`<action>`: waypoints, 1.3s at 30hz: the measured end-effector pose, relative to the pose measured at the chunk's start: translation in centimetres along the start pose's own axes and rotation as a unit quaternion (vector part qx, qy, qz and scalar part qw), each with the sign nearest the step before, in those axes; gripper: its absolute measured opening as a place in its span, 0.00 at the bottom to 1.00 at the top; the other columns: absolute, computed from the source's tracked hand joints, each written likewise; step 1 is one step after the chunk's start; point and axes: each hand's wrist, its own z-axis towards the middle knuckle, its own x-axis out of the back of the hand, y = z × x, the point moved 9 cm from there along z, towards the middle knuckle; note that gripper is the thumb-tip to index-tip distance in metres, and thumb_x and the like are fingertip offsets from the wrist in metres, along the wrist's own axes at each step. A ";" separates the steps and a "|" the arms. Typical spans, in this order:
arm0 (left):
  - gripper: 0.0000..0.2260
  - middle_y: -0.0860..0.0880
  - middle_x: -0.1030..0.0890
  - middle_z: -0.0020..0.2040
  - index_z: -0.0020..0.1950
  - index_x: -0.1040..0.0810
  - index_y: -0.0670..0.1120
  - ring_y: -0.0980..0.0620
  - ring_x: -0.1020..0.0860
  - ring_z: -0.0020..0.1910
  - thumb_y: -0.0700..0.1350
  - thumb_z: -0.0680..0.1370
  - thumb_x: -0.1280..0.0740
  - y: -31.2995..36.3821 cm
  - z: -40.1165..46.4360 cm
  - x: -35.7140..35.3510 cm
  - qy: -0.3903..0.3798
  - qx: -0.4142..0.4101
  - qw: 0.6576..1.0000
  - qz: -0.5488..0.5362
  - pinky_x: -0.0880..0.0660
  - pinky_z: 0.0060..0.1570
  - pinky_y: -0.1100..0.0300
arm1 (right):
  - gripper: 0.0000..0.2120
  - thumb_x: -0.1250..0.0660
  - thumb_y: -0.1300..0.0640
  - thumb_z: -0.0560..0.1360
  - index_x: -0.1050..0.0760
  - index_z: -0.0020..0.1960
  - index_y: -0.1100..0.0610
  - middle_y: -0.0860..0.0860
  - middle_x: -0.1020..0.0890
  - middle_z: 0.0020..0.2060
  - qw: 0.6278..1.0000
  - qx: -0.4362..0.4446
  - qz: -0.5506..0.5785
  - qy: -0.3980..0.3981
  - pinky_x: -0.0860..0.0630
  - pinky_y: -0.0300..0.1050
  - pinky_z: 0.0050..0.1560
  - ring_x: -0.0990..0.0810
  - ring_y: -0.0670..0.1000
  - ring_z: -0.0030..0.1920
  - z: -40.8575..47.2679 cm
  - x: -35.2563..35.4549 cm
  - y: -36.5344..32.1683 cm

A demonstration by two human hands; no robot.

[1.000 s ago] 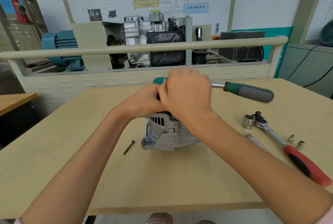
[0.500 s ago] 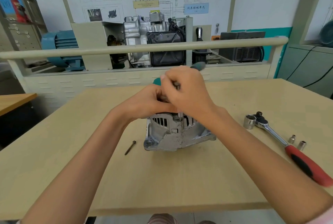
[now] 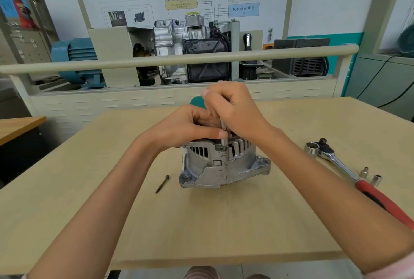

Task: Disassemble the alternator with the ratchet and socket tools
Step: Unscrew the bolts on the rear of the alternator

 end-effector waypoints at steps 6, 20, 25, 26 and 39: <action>0.19 0.56 0.23 0.24 0.25 0.23 0.51 0.64 0.27 0.25 0.29 0.70 0.33 0.3 0.1 0.9 0.047 -0.002 0.997 0.065 0.33 0.27 0.75 | 0.12 0.38 0.50 0.72 0.28 0.33 0.55 0.51 0.26 0.28 0.861 0.020 -0.506 0.050 0.41 0.44 0.37 0.28 0.53 0.32 -1.4 -1.0 -1.4; 0.08 0.52 0.18 0.32 0.37 0.20 0.45 0.64 0.22 0.33 0.33 0.71 0.30 0.6 0.0 0.6 0.038 -0.011 0.998 0.053 0.27 0.35 0.72 | 0.13 0.38 0.57 0.71 0.33 0.28 0.57 0.50 0.34 0.25 0.955 0.056 -0.284 0.059 0.40 0.45 0.35 0.34 0.51 0.30 -1.3 -0.3 -1.5; 0.08 0.52 0.18 0.32 0.37 0.19 0.46 0.63 0.21 0.33 0.34 0.70 0.29 0.1 0.2 0.8 0.056 -0.001 0.997 0.055 0.25 0.34 0.70 | 0.13 0.42 0.49 0.75 0.29 0.37 0.56 0.51 0.29 0.31 0.864 -0.068 -0.491 0.089 0.42 0.44 0.35 0.32 0.52 0.33 -1.5 0.2 -0.6; 0.06 0.50 0.17 0.34 0.39 0.18 0.46 0.61 0.20 0.35 0.35 0.71 0.28 0.2 0.1 0.7 0.050 0.002 0.998 0.049 0.24 0.36 0.68 | 0.14 0.42 0.50 0.75 0.33 0.34 0.55 0.49 0.31 0.30 0.897 -0.064 -0.430 0.075 0.42 0.44 0.35 0.34 0.50 0.31 -1.1 0.3 -0.2; 0.08 0.49 0.18 0.32 0.35 0.18 0.44 0.60 0.22 0.33 0.32 0.70 0.29 0.5 0.0 0.5 0.046 -0.004 0.999 0.017 0.28 0.34 0.73 | 0.15 0.39 0.57 0.74 0.34 0.29 0.56 0.47 0.34 0.24 0.963 0.017 -0.264 0.052 0.39 0.44 0.35 0.34 0.49 0.29 -1.2 0.2 -0.7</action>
